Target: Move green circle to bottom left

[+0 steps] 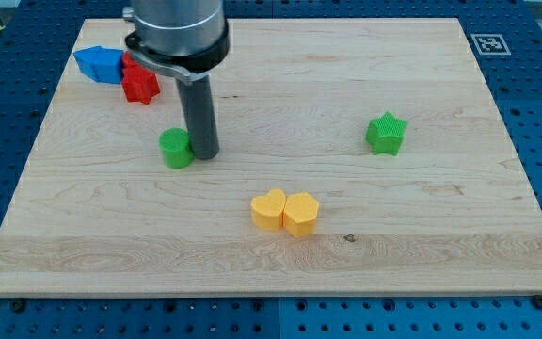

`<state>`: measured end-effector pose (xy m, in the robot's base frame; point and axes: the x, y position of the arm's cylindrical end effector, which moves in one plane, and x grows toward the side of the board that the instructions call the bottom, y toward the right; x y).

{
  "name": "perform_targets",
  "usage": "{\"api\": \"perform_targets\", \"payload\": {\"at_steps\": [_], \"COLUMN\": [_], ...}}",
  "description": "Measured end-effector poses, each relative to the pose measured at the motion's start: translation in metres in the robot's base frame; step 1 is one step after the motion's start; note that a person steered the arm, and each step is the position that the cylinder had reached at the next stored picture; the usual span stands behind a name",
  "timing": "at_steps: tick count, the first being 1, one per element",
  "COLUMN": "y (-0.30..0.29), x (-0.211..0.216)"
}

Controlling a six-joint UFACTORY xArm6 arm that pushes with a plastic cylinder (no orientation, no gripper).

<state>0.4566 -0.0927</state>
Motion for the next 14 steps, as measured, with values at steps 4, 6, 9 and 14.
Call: {"api": "perform_targets", "payload": {"at_steps": [4, 6, 9, 14], "y": [-0.008, -0.035, -0.087, -0.132], "x": [-0.037, -0.06, -0.036, -0.07]}}
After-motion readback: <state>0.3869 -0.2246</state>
